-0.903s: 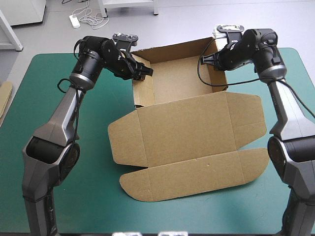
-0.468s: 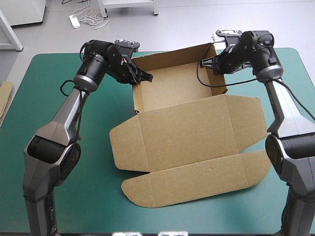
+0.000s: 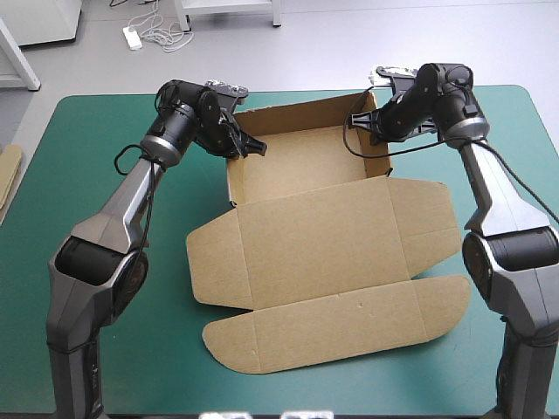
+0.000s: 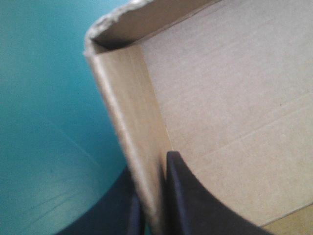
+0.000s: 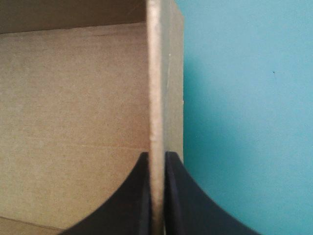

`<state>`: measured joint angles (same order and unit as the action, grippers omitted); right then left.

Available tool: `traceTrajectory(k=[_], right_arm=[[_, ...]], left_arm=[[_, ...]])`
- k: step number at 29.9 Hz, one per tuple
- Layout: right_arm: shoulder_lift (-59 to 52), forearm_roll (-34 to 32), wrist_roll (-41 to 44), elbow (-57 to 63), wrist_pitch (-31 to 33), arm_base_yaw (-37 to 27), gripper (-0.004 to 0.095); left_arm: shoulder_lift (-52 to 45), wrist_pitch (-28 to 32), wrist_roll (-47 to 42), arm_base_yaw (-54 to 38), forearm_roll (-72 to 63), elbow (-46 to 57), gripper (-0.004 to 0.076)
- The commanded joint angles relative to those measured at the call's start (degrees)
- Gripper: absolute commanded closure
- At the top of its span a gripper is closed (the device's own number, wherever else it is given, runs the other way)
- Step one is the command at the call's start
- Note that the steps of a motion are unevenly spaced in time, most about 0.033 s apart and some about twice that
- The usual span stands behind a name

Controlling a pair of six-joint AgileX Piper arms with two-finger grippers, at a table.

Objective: Fold the box

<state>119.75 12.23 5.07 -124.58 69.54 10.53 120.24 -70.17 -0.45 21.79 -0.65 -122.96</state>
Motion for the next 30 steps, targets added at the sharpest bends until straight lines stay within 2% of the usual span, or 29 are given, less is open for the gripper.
traceTrajectory(k=[1,7,14,30], right_arm=[[-2.66,3.67,-0.58,-1.69,-2.22,0.21,0.0915],[-1.05,-1.09,-1.52,-1.69,-0.26,1.67,0.0915],[2.33,-2.85,-1.31,-1.69,0.63,4.56,0.0915],[5.49,-6.52,-0.87,-2.26,0.49,7.03,0.0913]], left_arm=[[-2.73,-3.03,2.49,-0.04,-0.48,-1.25,0.0733],[-0.42,-2.58,1.48,-1.14,-2.09,-1.36,0.0733],[0.9,1.74,0.09,-1.14,-3.13,-1.44,0.0733],[3.71,3.27,-0.66,-1.14,-4.61,-1.98,0.0733]])
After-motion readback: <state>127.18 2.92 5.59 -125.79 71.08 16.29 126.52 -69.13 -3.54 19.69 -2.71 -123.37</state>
